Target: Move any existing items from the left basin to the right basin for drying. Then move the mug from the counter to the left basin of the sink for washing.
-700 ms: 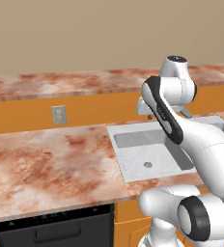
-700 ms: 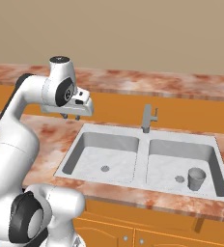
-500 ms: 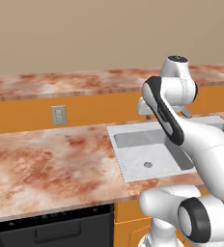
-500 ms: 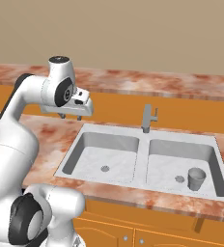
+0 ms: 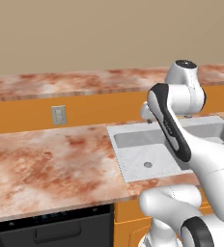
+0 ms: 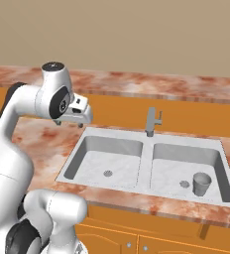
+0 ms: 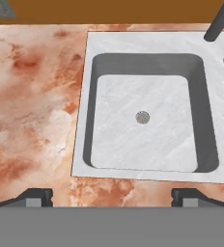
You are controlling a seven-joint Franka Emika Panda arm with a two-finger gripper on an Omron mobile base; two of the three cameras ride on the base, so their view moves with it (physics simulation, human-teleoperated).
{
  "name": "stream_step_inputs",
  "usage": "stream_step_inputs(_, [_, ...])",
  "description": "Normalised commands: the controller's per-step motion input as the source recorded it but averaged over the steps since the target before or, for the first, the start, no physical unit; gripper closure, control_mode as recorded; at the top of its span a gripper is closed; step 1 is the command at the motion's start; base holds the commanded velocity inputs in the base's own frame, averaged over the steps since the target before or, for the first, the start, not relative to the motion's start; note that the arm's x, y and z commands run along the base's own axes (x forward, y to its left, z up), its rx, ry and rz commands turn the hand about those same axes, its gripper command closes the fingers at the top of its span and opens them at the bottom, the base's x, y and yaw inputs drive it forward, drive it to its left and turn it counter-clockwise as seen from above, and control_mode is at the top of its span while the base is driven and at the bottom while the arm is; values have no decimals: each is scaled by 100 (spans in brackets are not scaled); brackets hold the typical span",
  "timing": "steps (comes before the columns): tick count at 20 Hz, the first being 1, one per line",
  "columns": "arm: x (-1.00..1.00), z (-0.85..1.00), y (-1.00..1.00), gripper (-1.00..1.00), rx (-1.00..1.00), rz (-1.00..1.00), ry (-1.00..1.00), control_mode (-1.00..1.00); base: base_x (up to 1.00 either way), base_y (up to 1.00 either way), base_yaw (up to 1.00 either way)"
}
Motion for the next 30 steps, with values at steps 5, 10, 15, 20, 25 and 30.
stream_step_inputs(5, [-19, 0, 0, -100, 0, 0, 0, -100, 0, 0, 0])
stream_step_inputs(10, [0, 0, 0, -100, 0, 0, 0, 100, -12, 0, -1])
stream_step_inputs(15, [0, 0, 0, -100, 0, 0, 0, 100, -34, -16, 0])
stream_step_inputs(20, [0, 0, 0, -100, 0, 0, 0, 100, -45, -30, 0])
stream_step_inputs(25, [0, 0, 0, -100, 0, 0, 0, 100, -26, -40, 0])
stream_step_inputs(30, [0, 0, 0, -100, 0, 0, 0, 100, -1, -55, 0])
